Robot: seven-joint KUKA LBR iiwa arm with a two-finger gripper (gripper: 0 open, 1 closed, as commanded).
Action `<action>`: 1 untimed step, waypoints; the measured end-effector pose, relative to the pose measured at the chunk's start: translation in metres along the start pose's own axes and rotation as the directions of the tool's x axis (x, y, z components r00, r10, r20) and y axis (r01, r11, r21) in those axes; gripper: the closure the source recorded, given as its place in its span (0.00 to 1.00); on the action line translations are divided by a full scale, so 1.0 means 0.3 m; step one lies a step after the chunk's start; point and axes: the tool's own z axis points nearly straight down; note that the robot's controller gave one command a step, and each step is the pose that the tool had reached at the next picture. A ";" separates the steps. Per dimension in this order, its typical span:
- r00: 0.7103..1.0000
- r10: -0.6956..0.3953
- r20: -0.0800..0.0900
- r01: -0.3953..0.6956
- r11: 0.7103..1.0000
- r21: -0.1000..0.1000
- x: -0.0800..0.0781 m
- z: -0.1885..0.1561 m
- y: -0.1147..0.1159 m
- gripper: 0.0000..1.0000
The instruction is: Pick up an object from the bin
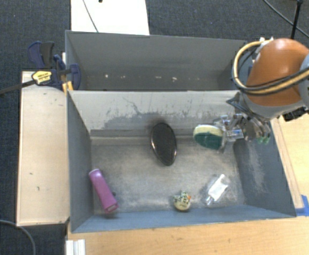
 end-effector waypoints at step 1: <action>0.988 -0.152 0.002 0.152 0.988 0.003 0.093 -0.690 -0.181 1.00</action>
Offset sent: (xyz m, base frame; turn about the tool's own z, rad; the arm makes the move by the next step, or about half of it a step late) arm -0.0281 -0.0540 0.2010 -0.1554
